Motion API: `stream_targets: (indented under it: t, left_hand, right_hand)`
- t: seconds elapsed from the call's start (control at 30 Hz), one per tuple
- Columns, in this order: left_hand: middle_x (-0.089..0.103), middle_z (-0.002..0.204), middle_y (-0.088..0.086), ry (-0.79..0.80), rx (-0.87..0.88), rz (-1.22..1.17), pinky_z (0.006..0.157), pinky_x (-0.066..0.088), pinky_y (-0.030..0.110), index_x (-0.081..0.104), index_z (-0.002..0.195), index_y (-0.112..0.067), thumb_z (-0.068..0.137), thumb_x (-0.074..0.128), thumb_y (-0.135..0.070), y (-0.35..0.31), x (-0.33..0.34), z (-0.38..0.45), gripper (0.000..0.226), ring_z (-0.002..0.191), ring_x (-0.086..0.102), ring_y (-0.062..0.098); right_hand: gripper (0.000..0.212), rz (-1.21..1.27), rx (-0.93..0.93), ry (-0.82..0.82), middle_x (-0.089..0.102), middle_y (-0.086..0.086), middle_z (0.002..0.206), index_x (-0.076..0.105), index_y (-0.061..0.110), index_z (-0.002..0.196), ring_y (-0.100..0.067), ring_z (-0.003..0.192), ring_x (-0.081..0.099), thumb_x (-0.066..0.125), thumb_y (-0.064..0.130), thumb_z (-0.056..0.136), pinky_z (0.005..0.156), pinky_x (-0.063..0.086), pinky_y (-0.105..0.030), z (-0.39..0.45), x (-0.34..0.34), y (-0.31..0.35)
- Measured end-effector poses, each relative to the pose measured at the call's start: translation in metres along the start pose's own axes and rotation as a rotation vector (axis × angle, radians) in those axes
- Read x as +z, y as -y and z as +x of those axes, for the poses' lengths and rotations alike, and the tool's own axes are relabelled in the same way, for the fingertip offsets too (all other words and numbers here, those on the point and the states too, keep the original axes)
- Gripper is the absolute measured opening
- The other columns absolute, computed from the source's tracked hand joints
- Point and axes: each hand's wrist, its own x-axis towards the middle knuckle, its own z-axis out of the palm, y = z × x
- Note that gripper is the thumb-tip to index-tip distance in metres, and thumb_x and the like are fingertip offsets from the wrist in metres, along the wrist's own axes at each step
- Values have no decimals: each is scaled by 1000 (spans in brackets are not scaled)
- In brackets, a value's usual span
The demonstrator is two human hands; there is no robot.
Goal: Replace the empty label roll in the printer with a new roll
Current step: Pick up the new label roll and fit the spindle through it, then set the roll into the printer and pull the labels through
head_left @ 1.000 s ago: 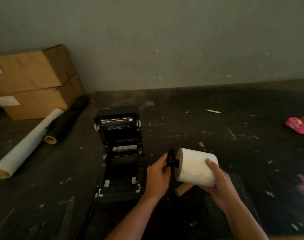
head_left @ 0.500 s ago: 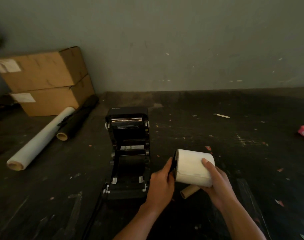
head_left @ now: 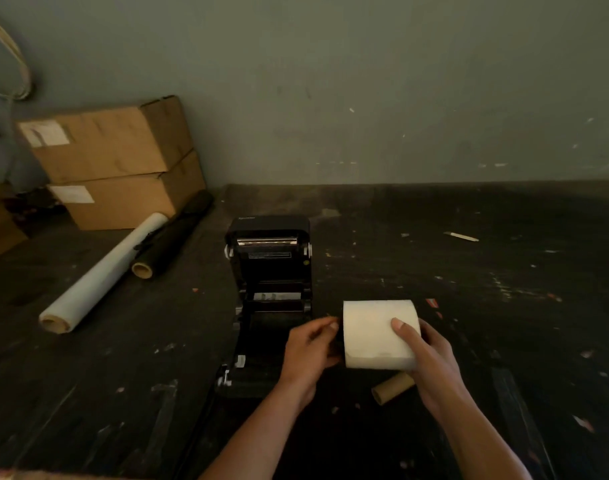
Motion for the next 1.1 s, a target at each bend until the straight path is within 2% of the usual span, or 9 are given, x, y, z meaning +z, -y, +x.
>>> stream_targets:
  t: [0.1, 0.2, 0.27, 0.4, 0.5, 0.6, 0.8, 0.93, 1.1]
  left_hand:
    - [69, 112, 7, -14, -98, -85, 82, 57, 39, 67, 111, -18, 92, 59, -27, -14, -9, 4, 22, 98, 67, 21]
    - [69, 102, 6, -48, -178, -122, 80, 57, 41, 65, 94, -21, 88, 60, -44, -22, -17, 8, 24, 93, 67, 22]
    - [69, 103, 6, -100, -156, -99, 84, 56, 43, 65, 97, -21, 87, 60, -46, -22, -24, 10, 27, 94, 67, 22]
    - [74, 101, 4, -160, -40, -68, 80, 59, 37, 70, 110, -12, 89, 62, -36, -22, -48, 9, 33, 91, 71, 17]
    - [76, 94, -2, -163, 34, -90, 70, 59, 27, 71, 106, -10, 89, 63, -31, -28, -75, 6, 28, 88, 71, 10]
    - [76, 95, -1, -138, 102, -74, 67, 57, 21, 71, 108, -9, 90, 63, -24, -38, -102, 9, 25, 89, 71, 11]
    - [76, 97, -3, 30, 132, -51, 68, 56, 19, 70, 104, -17, 85, 67, -12, -57, -148, 36, 20, 91, 71, 10]
    - [73, 106, 4, 107, 110, -27, 74, 58, 22, 67, 113, -9, 85, 68, -12, -54, -169, 60, 28, 96, 70, 14]
    - [73, 101, 3, 194, 76, -48, 67, 56, 18, 67, 112, -4, 84, 69, -9, -38, -177, 82, 28, 88, 71, 11]
  right_hand:
    - [111, -26, -48, 50, 50, -7, 129, 31, 20, 145, -19, 99, 56, 77, 47, 47, 70, 48, -32, 6, 11, 4]
    - [96, -116, -90, 83, 48, -4, 127, 33, 21, 143, -11, 90, 53, 78, 42, 60, 64, 44, -27, 20, 26, 5]
    - [89, -184, -111, 101, 49, -3, 128, 34, 22, 142, -8, 90, 52, 78, 39, 66, 62, 43, -25, 30, 40, 3]
    - [92, -272, -100, 217, 49, -3, 131, 31, 26, 142, -12, 97, 56, 77, 46, 65, 67, 49, -27, 43, 72, 4]
    - [93, -211, -28, 333, 53, -1, 124, 36, 28, 139, -18, 104, 57, 69, 61, 59, 85, 52, -39, 47, 98, 6]
    - [75, -164, 2, 388, 56, 0, 117, 41, 27, 138, -19, 104, 58, 66, 54, 72, 89, 52, -42, 51, 121, 5]
    - [61, -211, -51, 373, 59, -4, 118, 43, 23, 135, -21, 105, 60, 61, 50, 83, 88, 54, -42, 66, 158, 5]
    - [60, -231, -9, 329, 59, -8, 121, 44, 19, 133, -25, 109, 59, 56, 53, 85, 97, 48, -46, 75, 175, -4]
    - [58, -269, 52, 219, 59, -9, 119, 47, 21, 128, -24, 107, 58, 52, 58, 85, 90, 49, -40, 76, 178, -18]
